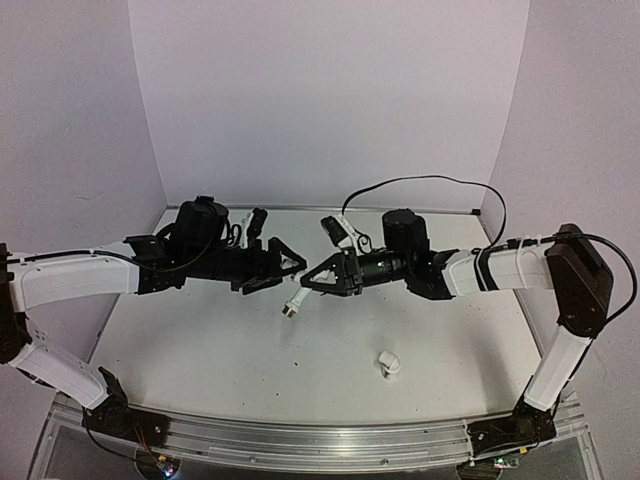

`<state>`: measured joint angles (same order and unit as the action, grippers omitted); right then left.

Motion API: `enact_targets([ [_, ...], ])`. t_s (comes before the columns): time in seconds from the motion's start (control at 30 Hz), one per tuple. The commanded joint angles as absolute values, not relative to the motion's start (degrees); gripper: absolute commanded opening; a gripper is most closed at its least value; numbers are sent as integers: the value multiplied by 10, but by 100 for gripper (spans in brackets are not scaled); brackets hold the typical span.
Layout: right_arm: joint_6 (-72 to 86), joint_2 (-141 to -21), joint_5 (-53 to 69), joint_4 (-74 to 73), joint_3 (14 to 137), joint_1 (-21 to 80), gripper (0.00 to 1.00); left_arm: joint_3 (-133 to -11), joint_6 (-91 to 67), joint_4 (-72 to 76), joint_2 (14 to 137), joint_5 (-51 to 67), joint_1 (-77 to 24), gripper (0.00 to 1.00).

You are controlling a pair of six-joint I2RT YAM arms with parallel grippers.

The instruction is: Install the water faucets

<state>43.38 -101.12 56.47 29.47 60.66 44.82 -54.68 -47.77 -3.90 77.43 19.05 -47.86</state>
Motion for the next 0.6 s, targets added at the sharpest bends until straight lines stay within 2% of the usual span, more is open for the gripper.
enact_targets([
  [0.0,417,-1000,584,353,628,454,0,-548,-514,15,782,206,-478,81],
  [0.1,416,-1003,591,359,632,461,0,-547,-525,31,784,202,-478,65],
  [0.17,416,-1004,582,359,630,464,0,-547,-531,40,784,200,-478,49],
  [0.27,414,-998,549,359,618,465,10,-545,-540,43,783,189,-478,24],
  [0.3,414,-995,530,359,614,465,16,-542,-544,44,780,179,-478,17],
  [0.33,417,-993,503,358,606,466,30,-538,-549,44,778,165,-478,9],
  [0.37,417,-992,481,357,603,468,38,-535,-556,44,776,153,-478,6],
  [0.4,414,-990,458,354,596,472,54,-531,-564,43,772,139,-478,1],
  [0.43,411,-988,440,346,592,473,60,-528,-574,43,770,129,-478,0],
  [0.47,400,-982,384,321,587,479,73,-522,-593,44,764,101,-478,0],
  [0.5,384,-977,346,287,585,488,80,-514,-615,43,758,82,-478,0],
  [0.57,362,-971,285,254,588,500,85,-507,-637,42,750,52,-478,0],
])
